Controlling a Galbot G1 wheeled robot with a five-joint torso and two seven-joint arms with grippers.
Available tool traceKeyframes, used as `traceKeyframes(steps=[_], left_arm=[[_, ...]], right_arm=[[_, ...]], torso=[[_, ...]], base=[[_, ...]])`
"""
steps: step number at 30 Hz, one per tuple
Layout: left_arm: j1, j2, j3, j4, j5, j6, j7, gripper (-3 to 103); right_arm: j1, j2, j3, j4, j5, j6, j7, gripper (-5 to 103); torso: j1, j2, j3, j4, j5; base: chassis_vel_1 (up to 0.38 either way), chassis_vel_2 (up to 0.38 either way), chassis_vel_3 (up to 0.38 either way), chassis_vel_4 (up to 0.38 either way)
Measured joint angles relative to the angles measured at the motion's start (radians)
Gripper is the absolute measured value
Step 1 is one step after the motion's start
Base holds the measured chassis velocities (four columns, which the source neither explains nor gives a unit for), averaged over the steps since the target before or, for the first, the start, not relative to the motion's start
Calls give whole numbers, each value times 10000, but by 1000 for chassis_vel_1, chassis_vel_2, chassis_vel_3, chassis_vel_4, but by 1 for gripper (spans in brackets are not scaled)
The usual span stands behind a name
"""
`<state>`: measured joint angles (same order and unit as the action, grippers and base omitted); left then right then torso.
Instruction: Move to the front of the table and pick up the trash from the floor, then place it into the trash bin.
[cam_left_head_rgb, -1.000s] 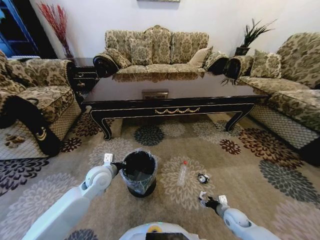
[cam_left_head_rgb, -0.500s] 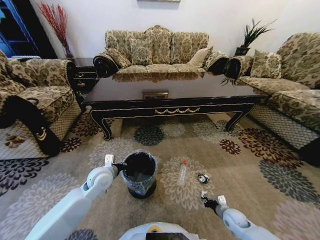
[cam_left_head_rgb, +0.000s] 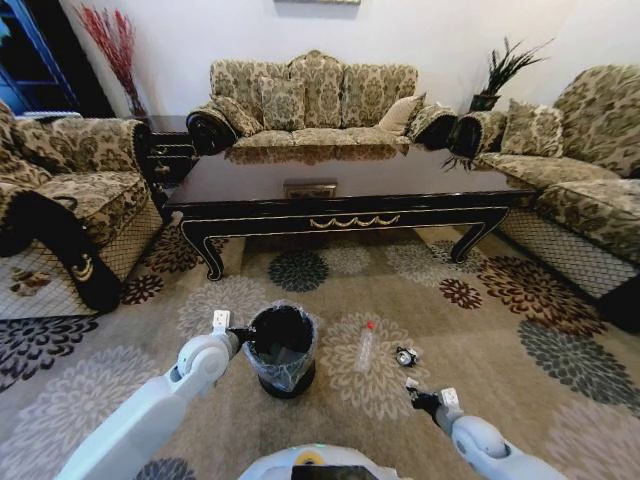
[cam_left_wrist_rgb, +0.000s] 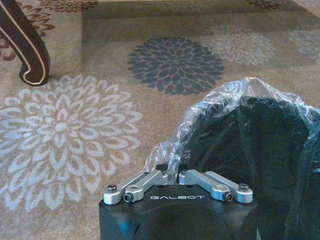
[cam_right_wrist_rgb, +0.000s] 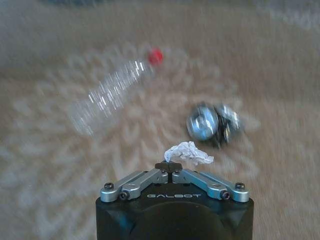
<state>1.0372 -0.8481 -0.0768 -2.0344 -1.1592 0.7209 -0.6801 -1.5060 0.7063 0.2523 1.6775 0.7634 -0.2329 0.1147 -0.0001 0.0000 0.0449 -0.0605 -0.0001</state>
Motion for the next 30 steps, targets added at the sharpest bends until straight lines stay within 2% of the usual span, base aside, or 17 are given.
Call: traceKeyframes(steps=[2, 5, 9, 11, 16, 20, 25, 30], left_arm=[[30, 1, 3, 16, 99, 0, 62, 4], [26, -27, 159, 165, 372, 2, 216, 4], [-122, -175, 317, 216, 369, 11, 234, 4], [-177, -265, 383, 216, 369, 15, 218, 4], [-431, -293, 717, 285, 357, 40, 201, 4], [-1048, -491, 1239, 462, 223, 57, 126, 4], [-1545, -623, 1777, 627, 245, 87, 101, 4], [-2114, -732, 2299, 758, 149, 90, -27, 4]], right_arm=[[-71, -53, 114, 255, 52, 0, 0, 0], [-647, -384, 1053, 1652, 453, -36, 64, 0], [-1111, -771, 1672, 2729, 749, -97, 130, 0], [-1269, -1047, 1894, 3521, 882, -162, 195, 0], [-1475, -1378, 2170, 4704, 1085, -286, 354, 0], [-1224, -1705, 2263, 6004, 1775, -294, 410, 0], [-885, -2087, 2189, 6710, 2144, -346, 409, 0], [-825, -2239, 2172, 6911, 2092, -354, 311, 0]], torso=[[0, 0, 0, 0, 0], [0, 0, 0, 7, -2], [0, 0, 0, -3, -1], [0, 0, 0, 1, 0], [0, 0, 0, 4, 0], [0, 0, 0, 2, 2], [0, 0, 1, 3, 0], [0, 0, 0, 5, 2]], base=[[0, 0, 0, 0], [0, 0, 0, 0], [0, 0, 0, 0], [0, 0, 0, 0], [0, 0, 0, 0], [0, 0, 0, 0], [0, 0, 0, 0], [0, 0, 0, 0]])
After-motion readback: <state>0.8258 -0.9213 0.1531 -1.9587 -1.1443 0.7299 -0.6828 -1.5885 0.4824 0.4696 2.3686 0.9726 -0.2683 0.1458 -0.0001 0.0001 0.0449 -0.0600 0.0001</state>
